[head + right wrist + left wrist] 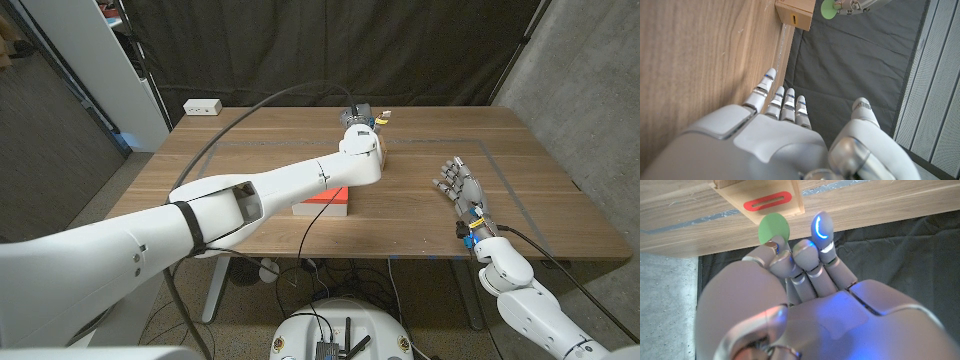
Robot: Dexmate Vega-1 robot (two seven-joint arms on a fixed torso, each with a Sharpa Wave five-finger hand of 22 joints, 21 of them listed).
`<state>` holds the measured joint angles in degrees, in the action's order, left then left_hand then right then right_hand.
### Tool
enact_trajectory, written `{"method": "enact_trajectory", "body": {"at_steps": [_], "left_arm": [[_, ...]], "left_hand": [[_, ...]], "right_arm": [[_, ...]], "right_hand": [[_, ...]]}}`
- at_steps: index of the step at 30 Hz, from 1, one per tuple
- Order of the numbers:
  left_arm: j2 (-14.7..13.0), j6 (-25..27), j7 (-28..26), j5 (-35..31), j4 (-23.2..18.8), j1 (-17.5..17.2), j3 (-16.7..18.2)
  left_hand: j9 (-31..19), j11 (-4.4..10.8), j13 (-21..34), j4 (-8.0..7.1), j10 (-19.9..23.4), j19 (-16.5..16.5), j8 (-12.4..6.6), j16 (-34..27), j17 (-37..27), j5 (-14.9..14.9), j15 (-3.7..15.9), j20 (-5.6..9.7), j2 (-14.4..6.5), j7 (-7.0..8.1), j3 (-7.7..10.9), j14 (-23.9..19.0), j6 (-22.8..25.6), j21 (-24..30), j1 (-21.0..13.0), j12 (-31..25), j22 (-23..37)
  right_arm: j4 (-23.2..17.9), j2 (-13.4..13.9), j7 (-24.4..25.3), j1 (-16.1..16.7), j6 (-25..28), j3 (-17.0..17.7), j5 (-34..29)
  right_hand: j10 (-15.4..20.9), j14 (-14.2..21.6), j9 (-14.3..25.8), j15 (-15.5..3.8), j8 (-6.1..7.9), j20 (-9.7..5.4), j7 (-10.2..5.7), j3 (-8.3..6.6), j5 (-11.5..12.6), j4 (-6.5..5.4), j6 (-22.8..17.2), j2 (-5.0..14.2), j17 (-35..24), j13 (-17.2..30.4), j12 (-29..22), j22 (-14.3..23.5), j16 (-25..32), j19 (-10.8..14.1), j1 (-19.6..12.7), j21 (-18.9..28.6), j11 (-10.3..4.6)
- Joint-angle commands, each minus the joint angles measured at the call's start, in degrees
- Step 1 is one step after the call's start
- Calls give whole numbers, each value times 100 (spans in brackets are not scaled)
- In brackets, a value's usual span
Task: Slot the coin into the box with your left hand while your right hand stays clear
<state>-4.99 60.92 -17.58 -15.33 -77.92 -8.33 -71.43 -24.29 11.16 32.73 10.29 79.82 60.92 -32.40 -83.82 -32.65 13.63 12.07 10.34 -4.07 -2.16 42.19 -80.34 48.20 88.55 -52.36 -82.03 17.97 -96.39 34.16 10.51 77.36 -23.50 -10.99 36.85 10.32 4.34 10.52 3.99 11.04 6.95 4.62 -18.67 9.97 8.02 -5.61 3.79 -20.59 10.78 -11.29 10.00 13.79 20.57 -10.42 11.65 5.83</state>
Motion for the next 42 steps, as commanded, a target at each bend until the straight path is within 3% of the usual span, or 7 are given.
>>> {"method": "enact_trajectory", "body": {"at_steps": [1, 25, 42], "left_arm": [[126, -153, -109, -107, 223, -99, 51], [276, -399, -84, -238, 565, -147, 116], [235, -442, -18, -287, 524, -171, 100]], "left_hand": [[-29, 9, 11, 10, -17, 16, -287, -9, -12, 51, -8, 196, 4, -72, -31, -5, 649, 40, -84, -26, 5], [-36, -16, -28, 9, -4, 9, -283, -12, 22, 47, -7, 196, 6, -65, -39, -7, 643, 36, -89, 18, 18], [-29, -1, -15, 10, -9, 1, -276, -9, 20, 51, -6, 195, 7, -60, -37, 8, 644, 42, -79, 27, 33]], "right_arm": [[-21, -19, 41, 83, -28, 39, 5], [24, -51, 49, 80, -9, 38, 13], [50, -69, 58, 70, -16, 22, 8]], "right_hand": [[42, 48, 13, -10, 22, 1, 3, -36, 26, 7, -51, 3, -13, 32, -43, 27, 20, 48, -45, 22, 8], [42, 48, 13, -10, 22, 1, 3, -36, 26, 7, -51, 3, -13, 32, -43, 27, 20, 48, -45, 22, 8], [42, 48, 13, -10, 22, 1, 3, -36, 26, 7, -51, 3, -13, 32, -43, 27, 20, 48, -45, 22, 8]]}}
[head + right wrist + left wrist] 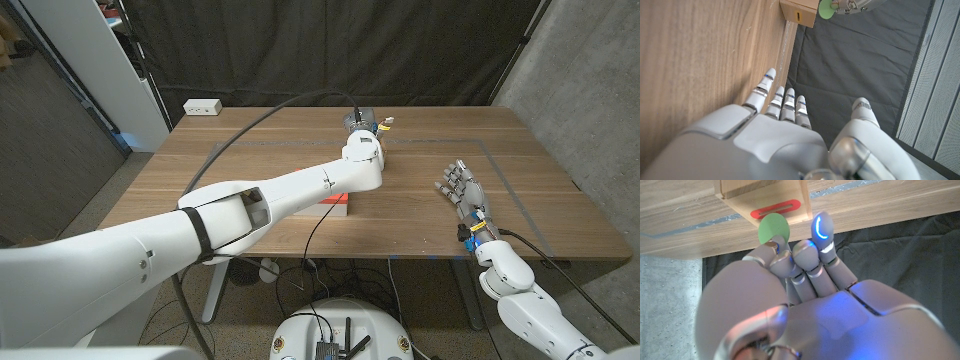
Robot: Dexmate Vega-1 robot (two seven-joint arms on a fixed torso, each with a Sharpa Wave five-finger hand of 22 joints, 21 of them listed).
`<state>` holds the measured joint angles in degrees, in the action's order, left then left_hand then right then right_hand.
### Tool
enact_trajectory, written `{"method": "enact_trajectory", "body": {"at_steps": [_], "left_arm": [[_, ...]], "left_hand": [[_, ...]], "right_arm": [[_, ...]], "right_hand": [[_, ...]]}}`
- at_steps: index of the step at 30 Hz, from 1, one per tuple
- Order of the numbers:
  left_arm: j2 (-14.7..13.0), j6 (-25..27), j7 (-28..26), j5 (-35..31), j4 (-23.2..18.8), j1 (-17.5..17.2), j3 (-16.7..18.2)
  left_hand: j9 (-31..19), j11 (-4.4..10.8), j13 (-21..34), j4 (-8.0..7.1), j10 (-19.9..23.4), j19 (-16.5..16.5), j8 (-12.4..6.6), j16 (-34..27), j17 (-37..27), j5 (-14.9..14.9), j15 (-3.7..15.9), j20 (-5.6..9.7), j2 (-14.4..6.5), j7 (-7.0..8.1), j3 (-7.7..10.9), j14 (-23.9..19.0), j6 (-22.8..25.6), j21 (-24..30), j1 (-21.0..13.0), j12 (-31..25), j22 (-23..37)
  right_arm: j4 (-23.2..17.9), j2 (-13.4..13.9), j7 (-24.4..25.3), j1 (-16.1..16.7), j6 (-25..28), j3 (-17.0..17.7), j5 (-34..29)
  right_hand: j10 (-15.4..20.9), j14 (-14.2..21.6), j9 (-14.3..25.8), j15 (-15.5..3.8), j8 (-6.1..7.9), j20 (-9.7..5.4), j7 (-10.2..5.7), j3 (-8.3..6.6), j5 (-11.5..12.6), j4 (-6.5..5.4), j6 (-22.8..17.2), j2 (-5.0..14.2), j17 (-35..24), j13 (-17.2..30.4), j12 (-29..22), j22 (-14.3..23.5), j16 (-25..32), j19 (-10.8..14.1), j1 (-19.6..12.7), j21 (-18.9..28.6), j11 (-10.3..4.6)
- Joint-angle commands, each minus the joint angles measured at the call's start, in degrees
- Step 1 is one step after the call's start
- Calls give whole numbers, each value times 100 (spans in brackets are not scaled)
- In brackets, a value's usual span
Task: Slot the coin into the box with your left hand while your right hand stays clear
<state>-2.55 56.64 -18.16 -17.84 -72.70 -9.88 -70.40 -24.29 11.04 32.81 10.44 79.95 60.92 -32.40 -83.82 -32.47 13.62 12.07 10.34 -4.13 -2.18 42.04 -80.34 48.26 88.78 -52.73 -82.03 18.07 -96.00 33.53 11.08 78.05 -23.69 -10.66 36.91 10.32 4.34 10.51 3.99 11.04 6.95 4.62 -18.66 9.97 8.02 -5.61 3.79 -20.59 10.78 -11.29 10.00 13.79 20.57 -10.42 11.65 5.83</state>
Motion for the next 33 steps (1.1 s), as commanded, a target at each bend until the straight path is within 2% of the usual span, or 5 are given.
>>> {"method": "enact_trajectory", "body": {"at_steps": [1, 11, 33], "left_arm": [[13, 8, 32, -36, 27, -18, 6], [54, -38, 62, -51, 171, 6, -16], [69, -177, 140, -39, 319, -27, -29]], "left_hand": [[-30, 24, 45, -5, -38, -2, -277, 2, 16, 52, -7, 196, 14, -59, -23, 14, 642, 15, -43, -10, 19], [-27, -23, 33, -6, -30, -7, -268, 4, 30, 50, -5, 195, 16, -62, -26, 13, 637, 15, -47, 6, 20], [-40, -26, 75, -3, -33, -16, -270, -6, 37, 54, -5, 195, 24, -58, -27, -10, 644, 21, -60, 1, 18]], "right_arm": [[10, -3, 0, 3, 5, -11, 2], [-5, 14, 24, 19, 41, -4, 3], [47, 7, 3, -27, 74, -34, 23]], "right_hand": [[43, 47, 13, -10, 22, 1, 3, -36, 27, 7, -51, 3, -13, 32, -43, 27, 20, 48, -45, 22, 8], [43, 47, 13, -10, 22, 1, 3, -36, 27, 7, -51, 3, -13, 32, -43, 27, 20, 48, -45, 22, 8], [43, 47, 13, -10, 22, 1, 3, -36, 27, 7, -51, 3, -13, 32, -43, 27, 20, 48, -45, 22, 8]]}}
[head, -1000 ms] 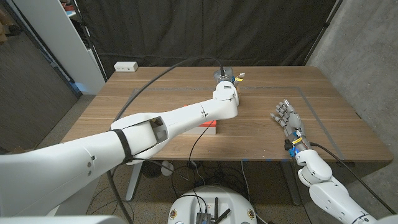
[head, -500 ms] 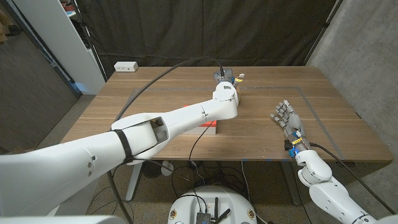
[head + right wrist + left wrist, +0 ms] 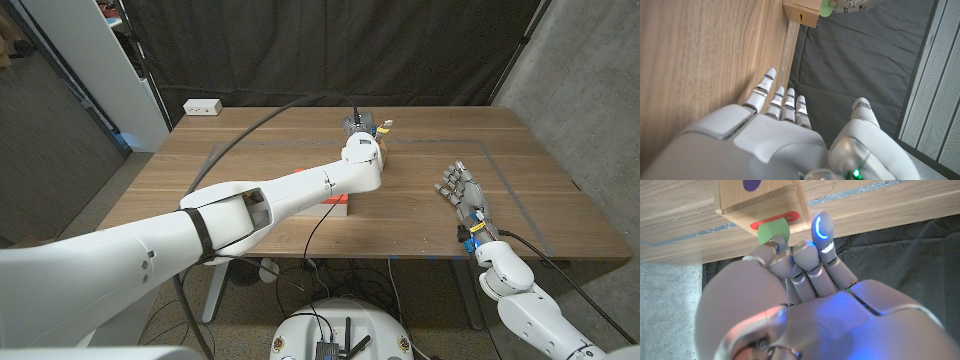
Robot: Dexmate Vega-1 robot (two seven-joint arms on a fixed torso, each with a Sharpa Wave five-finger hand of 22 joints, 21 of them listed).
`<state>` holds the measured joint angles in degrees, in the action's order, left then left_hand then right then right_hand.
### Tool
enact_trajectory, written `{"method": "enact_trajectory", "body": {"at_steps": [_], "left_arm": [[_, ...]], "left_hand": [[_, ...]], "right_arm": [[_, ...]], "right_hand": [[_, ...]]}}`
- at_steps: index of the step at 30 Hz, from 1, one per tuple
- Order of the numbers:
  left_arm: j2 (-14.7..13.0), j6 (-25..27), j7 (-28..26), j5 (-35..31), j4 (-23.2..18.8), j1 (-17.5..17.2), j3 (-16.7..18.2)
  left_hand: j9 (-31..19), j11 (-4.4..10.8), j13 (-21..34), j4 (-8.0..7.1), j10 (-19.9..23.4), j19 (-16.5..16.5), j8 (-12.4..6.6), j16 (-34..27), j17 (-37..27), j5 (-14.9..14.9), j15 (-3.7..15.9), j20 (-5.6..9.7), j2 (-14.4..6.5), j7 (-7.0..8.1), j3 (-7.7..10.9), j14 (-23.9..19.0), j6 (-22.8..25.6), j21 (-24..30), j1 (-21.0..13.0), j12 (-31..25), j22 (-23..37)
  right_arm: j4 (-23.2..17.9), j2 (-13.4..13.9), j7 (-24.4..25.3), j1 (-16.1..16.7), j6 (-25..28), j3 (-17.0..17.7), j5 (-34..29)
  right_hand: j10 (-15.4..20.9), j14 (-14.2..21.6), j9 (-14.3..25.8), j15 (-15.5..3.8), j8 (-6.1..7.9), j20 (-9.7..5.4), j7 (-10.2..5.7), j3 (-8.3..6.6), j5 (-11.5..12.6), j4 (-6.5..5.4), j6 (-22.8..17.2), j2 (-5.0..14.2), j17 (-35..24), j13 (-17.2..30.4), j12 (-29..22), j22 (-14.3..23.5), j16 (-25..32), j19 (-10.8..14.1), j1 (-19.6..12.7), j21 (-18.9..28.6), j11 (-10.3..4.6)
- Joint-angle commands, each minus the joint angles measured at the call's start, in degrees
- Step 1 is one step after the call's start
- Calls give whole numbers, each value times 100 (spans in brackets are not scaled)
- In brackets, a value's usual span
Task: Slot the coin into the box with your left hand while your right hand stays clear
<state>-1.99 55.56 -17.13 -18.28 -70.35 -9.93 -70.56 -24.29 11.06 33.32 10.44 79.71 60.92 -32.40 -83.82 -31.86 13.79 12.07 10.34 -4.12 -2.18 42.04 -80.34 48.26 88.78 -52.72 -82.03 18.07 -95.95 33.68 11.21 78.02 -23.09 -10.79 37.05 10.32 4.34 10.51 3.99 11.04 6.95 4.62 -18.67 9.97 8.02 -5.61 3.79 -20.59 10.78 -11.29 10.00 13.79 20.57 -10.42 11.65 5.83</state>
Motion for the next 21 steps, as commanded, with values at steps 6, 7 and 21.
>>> {"method": "enact_trajectory", "body": {"at_steps": [6, 7, 21], "left_arm": [[21, -141, 71, 4, 163, -19, -35], [30, -142, 74, 6, 184, -21, -33], [7, -254, 151, -35, 258, -30, -66]], "left_hand": [[-50, -43, 18, 2, -16, -46, -273, 40, 47, 39, -3, 195, 38, -54, -31, 11, 652, 19, -71, 13, 41], [-50, -38, 13, 0, -16, -47, -269, 26, 34, 39, -2, 194, 38, -47, -32, -3, 644, 18, -71, 17, 40], [8, -37, 12, -1, -12, -71, -231, 87, 208, 44, 0, 191, 96, -29, -76, 7, 699, 16, -101, 41, 45]], "right_arm": [[47, -12, 0, -27, 23, -32, 7], [49, -15, 0, -29, 22, -33, 10], [66, -35, 16, -47, 12, -63, -11]], "right_hand": [[43, 47, 13, -10, 22, 1, 3, -36, 26, 7, -51, 3, -13, 32, -43, 27, 20, 48, -45, 22, 8], [43, 47, 13, -10, 22, 1, 3, -36, 26, 7, -51, 3, -13, 32, -43, 27, 20, 48, -45, 22, 8], [43, 47, 13, -10, 22, 1, 3, -36, 26, 7, -51, 3, -13, 32, -43, 27, 20, 48, -45, 22, 8]]}}
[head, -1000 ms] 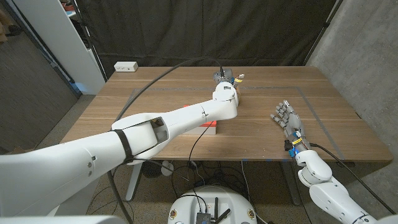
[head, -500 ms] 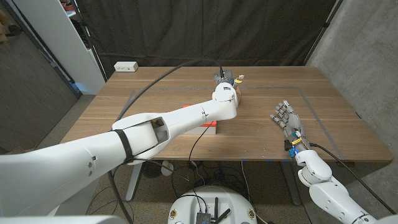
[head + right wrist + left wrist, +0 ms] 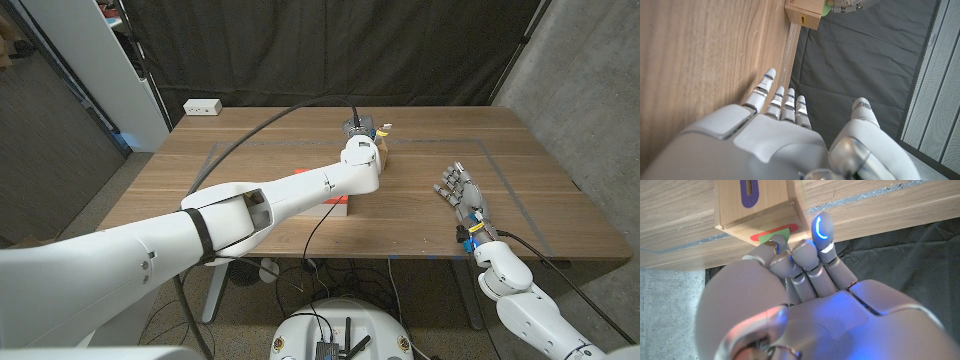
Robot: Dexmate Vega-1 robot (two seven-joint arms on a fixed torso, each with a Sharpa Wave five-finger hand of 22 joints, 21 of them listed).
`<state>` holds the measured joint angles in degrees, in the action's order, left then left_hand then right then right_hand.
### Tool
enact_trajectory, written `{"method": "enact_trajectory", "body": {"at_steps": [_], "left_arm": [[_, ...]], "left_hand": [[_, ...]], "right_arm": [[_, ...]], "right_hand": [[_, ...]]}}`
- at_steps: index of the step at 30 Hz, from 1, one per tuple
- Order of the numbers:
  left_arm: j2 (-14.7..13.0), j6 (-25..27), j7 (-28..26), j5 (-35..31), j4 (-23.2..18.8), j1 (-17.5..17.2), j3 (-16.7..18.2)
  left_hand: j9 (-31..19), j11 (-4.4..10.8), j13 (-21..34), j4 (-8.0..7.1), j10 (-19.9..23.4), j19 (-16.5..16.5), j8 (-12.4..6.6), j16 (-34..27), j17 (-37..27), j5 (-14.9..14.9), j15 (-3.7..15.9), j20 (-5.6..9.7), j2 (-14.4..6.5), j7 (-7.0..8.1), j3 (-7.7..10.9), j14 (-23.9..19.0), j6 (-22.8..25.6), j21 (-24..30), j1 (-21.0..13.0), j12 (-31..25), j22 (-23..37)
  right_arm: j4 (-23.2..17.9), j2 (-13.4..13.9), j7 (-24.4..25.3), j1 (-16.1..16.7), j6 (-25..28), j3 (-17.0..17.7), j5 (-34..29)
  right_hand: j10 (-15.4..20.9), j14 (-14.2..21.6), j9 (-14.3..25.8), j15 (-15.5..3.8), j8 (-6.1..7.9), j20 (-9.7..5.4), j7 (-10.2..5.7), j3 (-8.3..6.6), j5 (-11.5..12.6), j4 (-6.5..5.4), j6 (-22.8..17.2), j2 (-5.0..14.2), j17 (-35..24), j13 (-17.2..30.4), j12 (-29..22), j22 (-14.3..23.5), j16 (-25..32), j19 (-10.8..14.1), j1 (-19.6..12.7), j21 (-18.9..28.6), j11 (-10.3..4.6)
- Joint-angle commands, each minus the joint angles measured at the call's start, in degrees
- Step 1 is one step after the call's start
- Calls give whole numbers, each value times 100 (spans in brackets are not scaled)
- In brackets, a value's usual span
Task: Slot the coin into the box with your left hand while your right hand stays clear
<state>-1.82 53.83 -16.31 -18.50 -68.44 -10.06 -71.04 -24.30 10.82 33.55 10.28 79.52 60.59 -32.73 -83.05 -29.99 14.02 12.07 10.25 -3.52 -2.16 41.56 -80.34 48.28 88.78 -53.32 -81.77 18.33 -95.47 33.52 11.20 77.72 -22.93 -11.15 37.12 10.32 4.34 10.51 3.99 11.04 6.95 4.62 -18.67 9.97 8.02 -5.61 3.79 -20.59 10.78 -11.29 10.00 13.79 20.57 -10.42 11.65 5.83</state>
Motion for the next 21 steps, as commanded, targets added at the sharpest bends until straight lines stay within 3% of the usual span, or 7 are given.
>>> {"method": "enact_trajectory", "body": {"at_steps": [1, 12, 21], "left_arm": [[-30, -107, 86, -21, 53, -13, -31], [-180, -329, 235, 1, -66, -27, 26], [-316, -303, 398, -38, -218, -25, 30]], "left_hand": [[-4, -6, -7, 9, 1, -43, -198, 0, 16, 23, 0, 200, 33, -26, -29, 9, 689, 14, -41, 17, 15], [67, 14, -77, -16, 91, -22, -160, -65, 18, 33, -4, 194, 103, 42, -104, -12, 789, 3, 41, 17, -36], [230, 65, -118, -37, 137, 39, 118, -124, 28, 63, -6, 193, 238, 26, -234, -28, 571, -10, 282, -120, -99]], "right_arm": [[18, -23, 22, -18, -5, -27, -17], [26, -83, 114, -9, -86, -30, -91], [5, -86, 131, -6, -84, -38, -116]], "right_hand": [[43, 47, 13, -10, 22, 1, 3, -36, 26, 7, -51, 3, -13, 32, -43, 27, 20, 48, -45, 22, 8], [43, 47, 13, -10, 22, 1, 3, -36, 26, 7, -51, 3, -13, 32, -43, 27, 20, 48, -45, 22, 8], [43, 47, 13, -10, 22, 1, 3, -36, 26, 7, -51, 3, -13, 32, -43, 27, 20, 48, -45, 22, 8]]}}
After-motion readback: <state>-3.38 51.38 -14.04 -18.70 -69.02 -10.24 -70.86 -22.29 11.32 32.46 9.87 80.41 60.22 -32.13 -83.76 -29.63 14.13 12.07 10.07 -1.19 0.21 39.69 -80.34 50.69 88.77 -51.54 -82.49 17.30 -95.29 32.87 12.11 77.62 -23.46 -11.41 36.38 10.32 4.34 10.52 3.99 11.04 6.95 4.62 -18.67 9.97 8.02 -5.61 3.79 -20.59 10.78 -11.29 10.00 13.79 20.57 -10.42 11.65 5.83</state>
